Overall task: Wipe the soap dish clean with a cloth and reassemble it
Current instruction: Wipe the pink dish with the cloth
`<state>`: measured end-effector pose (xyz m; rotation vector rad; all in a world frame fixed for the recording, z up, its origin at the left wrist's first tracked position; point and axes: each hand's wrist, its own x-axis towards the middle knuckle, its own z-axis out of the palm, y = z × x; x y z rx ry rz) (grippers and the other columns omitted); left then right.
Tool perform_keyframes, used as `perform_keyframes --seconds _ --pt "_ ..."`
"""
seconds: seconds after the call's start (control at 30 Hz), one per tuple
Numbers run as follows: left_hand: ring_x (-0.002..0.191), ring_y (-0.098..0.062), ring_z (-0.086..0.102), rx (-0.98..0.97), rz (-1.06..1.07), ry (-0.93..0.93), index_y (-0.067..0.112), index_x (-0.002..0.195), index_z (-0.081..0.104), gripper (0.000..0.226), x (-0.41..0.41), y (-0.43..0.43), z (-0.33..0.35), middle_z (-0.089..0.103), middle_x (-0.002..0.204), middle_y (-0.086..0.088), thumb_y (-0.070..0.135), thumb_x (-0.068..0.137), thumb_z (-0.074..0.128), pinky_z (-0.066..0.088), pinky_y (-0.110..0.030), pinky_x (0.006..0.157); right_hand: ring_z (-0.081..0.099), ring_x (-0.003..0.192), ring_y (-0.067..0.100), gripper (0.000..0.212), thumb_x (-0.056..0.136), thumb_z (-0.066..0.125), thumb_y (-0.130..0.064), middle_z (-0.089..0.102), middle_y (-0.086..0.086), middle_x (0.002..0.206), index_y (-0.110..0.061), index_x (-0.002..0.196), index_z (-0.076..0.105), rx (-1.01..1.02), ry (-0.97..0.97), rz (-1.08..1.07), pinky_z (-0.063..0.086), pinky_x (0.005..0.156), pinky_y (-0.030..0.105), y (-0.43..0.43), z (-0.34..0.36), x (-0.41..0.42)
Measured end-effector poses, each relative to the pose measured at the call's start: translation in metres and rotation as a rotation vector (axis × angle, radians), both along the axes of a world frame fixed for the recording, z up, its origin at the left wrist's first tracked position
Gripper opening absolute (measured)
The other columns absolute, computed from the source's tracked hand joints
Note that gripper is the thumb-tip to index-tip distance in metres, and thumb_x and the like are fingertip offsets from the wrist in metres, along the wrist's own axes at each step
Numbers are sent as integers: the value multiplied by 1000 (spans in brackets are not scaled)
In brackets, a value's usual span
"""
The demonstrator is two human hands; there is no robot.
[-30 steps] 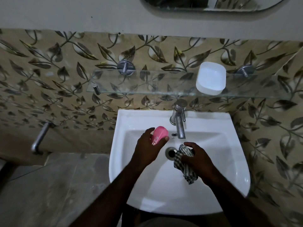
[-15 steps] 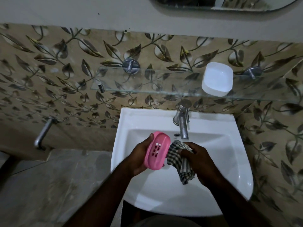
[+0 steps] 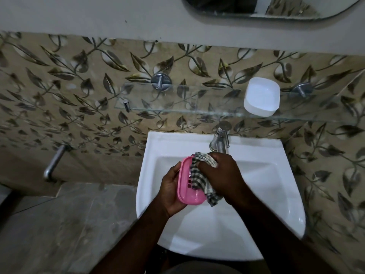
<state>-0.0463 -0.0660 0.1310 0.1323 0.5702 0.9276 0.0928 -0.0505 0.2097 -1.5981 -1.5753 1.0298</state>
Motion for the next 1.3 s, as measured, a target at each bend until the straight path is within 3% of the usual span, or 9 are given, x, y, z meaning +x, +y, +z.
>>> perform_keyframes --seconds 0.13,0.27,0.47,0.67,0.87,0.97,1.07,1.2,1.3 --pt "112 -28 64 68 54 83 14 134 58 52 3 -1 9 65 125 -15 39 88 53 53 -39 93 63 69 8 9 85 63 -18 69 -2 74 -18 79 69 138 -105 100 49 67 28 -15 -6 -22" --pt "107 -29 63 112 73 86 19 135 56 49 -7 -1 13 65 121 -15 39 91 46 51 -41 95 60 57 12 15 78 60 -26 63 -1 60 -16 68 65 -32 -65 237 51 60 33 -33 -7 -19" --pt "113 -28 63 92 77 86 12 126 64 47 13 -3 21 65 126 -15 39 89 51 51 -40 96 68 68 24 15 83 68 -18 70 10 69 -7 73 67 118 109 -24 54 63 36 -2 6 -12" --pt "108 -34 61 77 51 88 21 129 62 50 8 5 20 64 118 -21 46 88 51 45 -45 100 65 57 23 13 79 66 -18 68 10 63 -10 69 65 -56 -3 256 55 59 44 -26 -1 -5" --pt "105 -26 67 110 46 126 9 112 71 46 22 11 30 70 116 -16 40 90 47 51 -40 96 69 67 34 21 81 73 -19 71 24 76 1 79 70 6 282 -98 56 64 43 4 22 -3" --pt "91 -27 70 136 32 184 11 109 72 45 14 20 37 73 101 -16 43 85 52 56 -36 84 65 58 23 13 85 70 -12 70 16 67 -4 75 70 12 109 80 52 57 34 -16 17 -8" --pt "86 -27 70 143 4 213 13 96 78 43 10 22 36 71 98 -17 46 82 53 52 -38 87 70 63 25 14 83 71 -16 72 13 68 -5 74 71 -87 31 183 55 63 39 -22 19 -5" --pt "101 -26 69 138 21 145 7 111 70 47 26 16 43 71 110 -16 41 89 47 54 -38 90 73 74 34 15 85 71 -13 74 20 77 0 80 73 -115 390 -136 58 71 47 2 37 -5" --pt "100 -26 69 139 53 97 5 114 67 50 26 18 45 71 109 -16 42 92 42 55 -36 88 70 68 21 12 86 70 -12 73 18 76 -3 79 73 -3 321 -75 56 65 32 -3 38 -11"
